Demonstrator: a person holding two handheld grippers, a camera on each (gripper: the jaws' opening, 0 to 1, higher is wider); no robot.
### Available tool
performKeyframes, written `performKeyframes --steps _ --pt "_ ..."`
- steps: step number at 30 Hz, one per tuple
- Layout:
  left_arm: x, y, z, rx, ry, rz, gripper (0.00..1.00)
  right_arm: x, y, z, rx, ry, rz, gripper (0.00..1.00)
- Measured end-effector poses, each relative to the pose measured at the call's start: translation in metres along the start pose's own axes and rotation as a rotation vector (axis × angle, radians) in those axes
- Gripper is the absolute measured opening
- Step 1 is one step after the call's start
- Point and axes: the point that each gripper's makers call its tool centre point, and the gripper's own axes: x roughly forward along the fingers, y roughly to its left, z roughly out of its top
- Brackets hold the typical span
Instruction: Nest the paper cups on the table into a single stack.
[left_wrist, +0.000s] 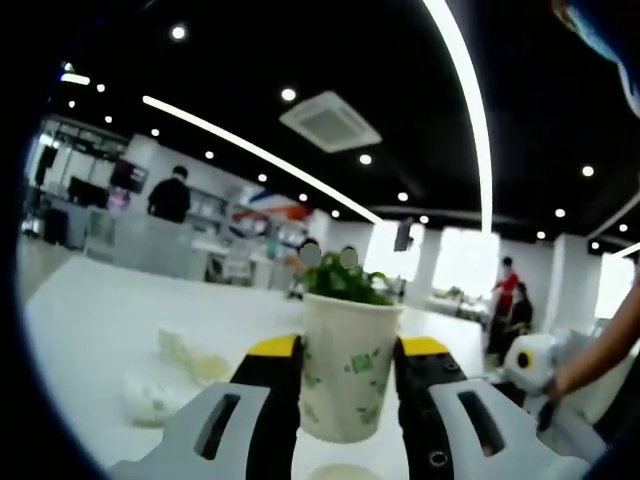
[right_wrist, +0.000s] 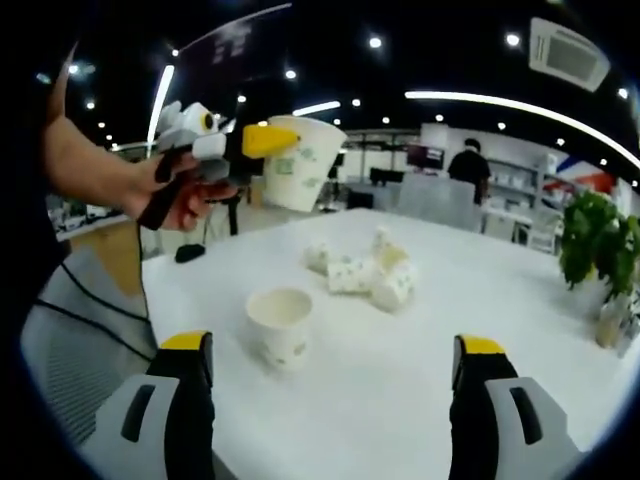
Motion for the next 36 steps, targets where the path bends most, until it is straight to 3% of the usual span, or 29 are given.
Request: performKeyframes --steps 5,10,19,30,36 --pt "-0.003 -0.009 -0.01 0.026 0.022 -0.01 0.34 0.0 -0.001 0.001 0.003 -0.008 -0.003 0.98" --pt "-0.005 -0.029 -0.015 0.016 0.027 -0.06 0.35 -0.001 -0.002 0.002 0.005 -0.013 -0.007 0.98" --pt "-0.009 -0.04 -0.023 0.004 0.031 -0.061 0.35 -0.002 -0.001 0.002 0.004 -0.015 -0.007 0.98" --pt "-0.011 -0.036 -0.025 0.008 0.022 -0.04 0.35 -0.003 -0.002 0.002 0.006 -0.016 -0.008 0.98" --pt "-0.014 -0.033 -0.035 0.008 0.034 -0.033 0.34 -0.003 -0.002 0.001 0.005 -0.014 -0.005 0.98"
